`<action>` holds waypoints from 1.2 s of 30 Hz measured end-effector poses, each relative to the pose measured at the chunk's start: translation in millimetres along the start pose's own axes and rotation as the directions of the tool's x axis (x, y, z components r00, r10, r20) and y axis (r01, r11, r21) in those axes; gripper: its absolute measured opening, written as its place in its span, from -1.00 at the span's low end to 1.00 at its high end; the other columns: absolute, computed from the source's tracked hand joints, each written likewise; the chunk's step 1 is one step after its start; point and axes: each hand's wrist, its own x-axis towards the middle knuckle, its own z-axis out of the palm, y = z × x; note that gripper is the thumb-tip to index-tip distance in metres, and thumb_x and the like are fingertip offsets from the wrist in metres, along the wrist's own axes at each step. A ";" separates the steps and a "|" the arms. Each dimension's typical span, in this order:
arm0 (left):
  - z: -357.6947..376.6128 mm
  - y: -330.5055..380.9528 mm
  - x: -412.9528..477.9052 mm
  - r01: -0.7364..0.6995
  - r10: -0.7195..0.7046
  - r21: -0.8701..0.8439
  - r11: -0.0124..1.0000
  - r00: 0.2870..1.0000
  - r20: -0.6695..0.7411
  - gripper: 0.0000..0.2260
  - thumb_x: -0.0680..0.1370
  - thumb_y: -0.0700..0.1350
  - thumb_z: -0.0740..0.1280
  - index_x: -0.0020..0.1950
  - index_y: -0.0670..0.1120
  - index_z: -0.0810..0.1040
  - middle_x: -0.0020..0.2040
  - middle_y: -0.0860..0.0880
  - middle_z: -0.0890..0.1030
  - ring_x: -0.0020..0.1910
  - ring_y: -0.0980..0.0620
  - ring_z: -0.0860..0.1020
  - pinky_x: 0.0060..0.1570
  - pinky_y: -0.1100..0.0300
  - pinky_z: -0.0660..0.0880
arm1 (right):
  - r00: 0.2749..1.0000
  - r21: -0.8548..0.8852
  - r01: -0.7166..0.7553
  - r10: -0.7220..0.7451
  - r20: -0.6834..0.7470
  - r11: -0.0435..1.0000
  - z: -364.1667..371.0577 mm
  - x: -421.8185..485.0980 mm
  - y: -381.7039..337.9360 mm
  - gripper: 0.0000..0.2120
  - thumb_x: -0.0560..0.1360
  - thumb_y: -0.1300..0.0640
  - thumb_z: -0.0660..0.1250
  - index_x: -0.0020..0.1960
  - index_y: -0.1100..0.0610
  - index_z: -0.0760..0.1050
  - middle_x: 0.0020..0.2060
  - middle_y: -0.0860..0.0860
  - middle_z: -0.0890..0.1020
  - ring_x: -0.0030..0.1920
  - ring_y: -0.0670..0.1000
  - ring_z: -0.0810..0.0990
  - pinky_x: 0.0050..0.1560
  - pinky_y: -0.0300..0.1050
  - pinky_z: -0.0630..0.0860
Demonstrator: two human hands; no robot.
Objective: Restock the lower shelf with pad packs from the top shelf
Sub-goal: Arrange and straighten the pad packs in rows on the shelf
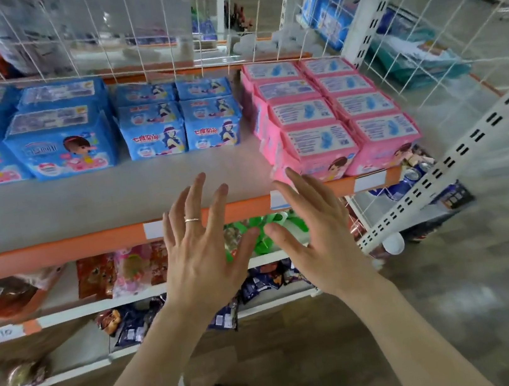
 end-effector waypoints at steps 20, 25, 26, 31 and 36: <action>-82.7 155.3 -16.5 -0.115 0.174 0.229 0.967 0.951 -0.257 -0.38 0.58 0.28 0.17 0.51 -0.08 0.35 0.58 -0.12 0.20 0.49 -0.20 0.18 0.45 -0.22 0.22 | 0.912 -0.009 0.328 -0.319 -0.257 0.944 -161.8 -40.0 -9.5 -0.36 0.53 -0.25 0.18 0.52 0.04 0.31 0.53 -0.01 0.31 0.54 0.08 0.19 0.47 0.29 0.18; -93.9 186.9 -35.5 -0.127 0.202 0.272 0.954 0.942 -0.268 -0.37 0.58 0.29 0.16 0.51 -0.09 0.36 0.59 -0.12 0.18 0.51 -0.22 0.20 0.44 -0.20 0.23 | 0.902 -0.040 0.333 -0.331 -0.278 0.942 -195.8 -62.7 -5.2 -0.39 0.55 -0.21 0.22 0.53 0.00 0.29 0.53 -0.05 0.31 0.54 0.02 0.16 0.46 0.31 0.17; -95.8 192.2 -38.4 -0.127 0.204 0.277 0.952 0.941 -0.270 -0.38 0.58 0.28 0.15 0.51 -0.09 0.36 0.59 -0.12 0.18 0.52 -0.21 0.19 0.45 -0.19 0.22 | 0.901 -0.041 0.333 -0.331 -0.280 0.942 -200.7 -66.1 -4.2 -0.39 0.55 -0.23 0.21 0.53 -0.01 0.28 0.53 -0.06 0.31 0.54 0.00 0.16 0.46 0.31 0.17; -104.4 212.8 -48.1 -0.116 0.201 0.290 0.950 0.938 -0.282 -0.38 0.57 0.28 0.14 0.51 -0.07 0.35 0.59 -0.11 0.17 0.53 -0.18 0.16 0.46 -0.19 0.19 | 0.885 -0.038 0.358 -0.352 -0.306 0.933 -215.7 -82.3 2.5 -0.40 0.57 -0.25 0.17 0.53 -0.02 0.28 0.52 -0.07 0.32 0.53 -0.01 0.18 0.45 0.31 0.19; -114.1 221.6 -52.2 -0.106 0.193 0.293 0.950 0.938 -0.288 -0.39 0.57 0.28 0.13 0.51 -0.05 0.35 0.59 -0.08 0.17 0.53 -0.16 0.15 0.45 -0.23 0.21 | 0.871 0.004 0.382 -0.359 -0.336 0.924 -214.5 -93.1 13.1 -0.39 0.55 -0.26 0.19 0.53 -0.05 0.26 0.51 -0.08 0.34 0.53 -0.02 0.21 0.44 0.34 0.21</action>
